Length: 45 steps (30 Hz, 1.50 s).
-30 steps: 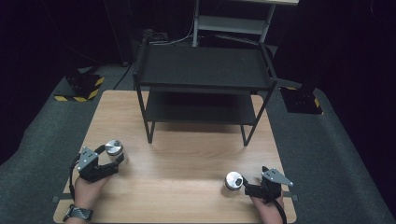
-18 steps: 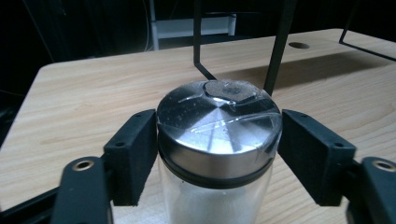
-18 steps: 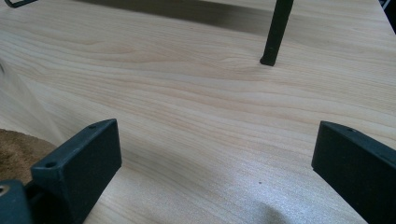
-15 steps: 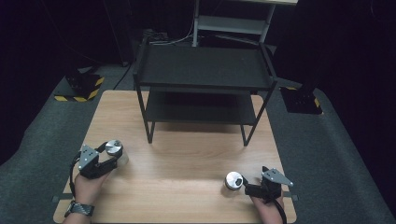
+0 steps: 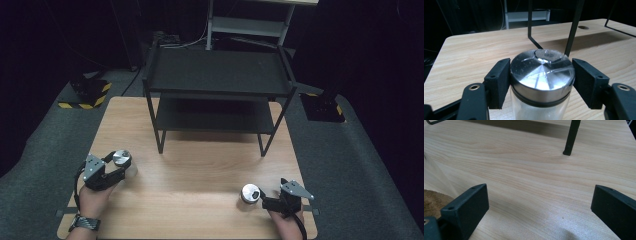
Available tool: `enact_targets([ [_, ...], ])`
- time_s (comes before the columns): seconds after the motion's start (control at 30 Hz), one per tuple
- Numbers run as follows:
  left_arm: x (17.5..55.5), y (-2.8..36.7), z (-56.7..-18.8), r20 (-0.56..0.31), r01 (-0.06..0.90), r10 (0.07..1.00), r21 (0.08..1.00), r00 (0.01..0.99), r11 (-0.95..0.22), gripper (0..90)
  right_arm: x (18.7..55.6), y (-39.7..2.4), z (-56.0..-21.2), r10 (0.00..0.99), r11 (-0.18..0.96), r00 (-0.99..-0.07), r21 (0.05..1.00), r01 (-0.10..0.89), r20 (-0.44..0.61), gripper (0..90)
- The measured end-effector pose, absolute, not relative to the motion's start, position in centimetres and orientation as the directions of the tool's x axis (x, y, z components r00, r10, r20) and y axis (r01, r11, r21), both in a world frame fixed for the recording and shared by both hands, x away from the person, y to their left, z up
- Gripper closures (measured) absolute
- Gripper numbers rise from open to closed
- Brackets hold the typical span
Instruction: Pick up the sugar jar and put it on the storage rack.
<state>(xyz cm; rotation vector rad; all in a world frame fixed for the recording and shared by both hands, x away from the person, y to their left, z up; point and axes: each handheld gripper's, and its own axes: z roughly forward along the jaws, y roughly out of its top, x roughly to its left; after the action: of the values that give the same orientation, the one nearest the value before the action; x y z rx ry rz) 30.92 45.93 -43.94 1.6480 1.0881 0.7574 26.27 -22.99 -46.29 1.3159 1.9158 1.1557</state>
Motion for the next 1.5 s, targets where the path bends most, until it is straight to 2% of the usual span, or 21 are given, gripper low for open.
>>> enact_targets([
  [0.23,30.8,45.6,-43.7,0.013,0.286,0.916,0.948,0.401,-0.138,34.9,26.3,-23.0,-46.3,0.925,0.155,-0.378,0.873,0.463,0.036,1.1],
  [0.63,31.1,45.8,-44.1,-0.001,0.279,0.912,0.952,0.411,-0.125,34.7,26.2,-23.0,-46.3,0.925,0.154,-0.379,0.873,0.464,0.038,1.2],
  [0.77,31.6,45.6,-44.2,-0.016,0.313,0.915,0.942,0.404,-0.122,30.6,26.2,-23.0,-46.3,0.925,0.153,-0.379,0.873,0.463,0.039,1.2],
  [1.0,31.3,45.1,-44.8,0.011,0.291,0.919,0.947,0.395,-0.136,34.5,26.2,-23.1,-46.3,0.924,0.151,-0.38,0.874,0.461,0.041,1.2],
  [1.5,30.4,45.5,-44.0,-0.003,0.268,0.914,0.956,0.405,-0.116,34.8,26.2,-23.1,-46.4,0.924,0.149,-0.381,0.875,0.461,0.043,1.3],
])
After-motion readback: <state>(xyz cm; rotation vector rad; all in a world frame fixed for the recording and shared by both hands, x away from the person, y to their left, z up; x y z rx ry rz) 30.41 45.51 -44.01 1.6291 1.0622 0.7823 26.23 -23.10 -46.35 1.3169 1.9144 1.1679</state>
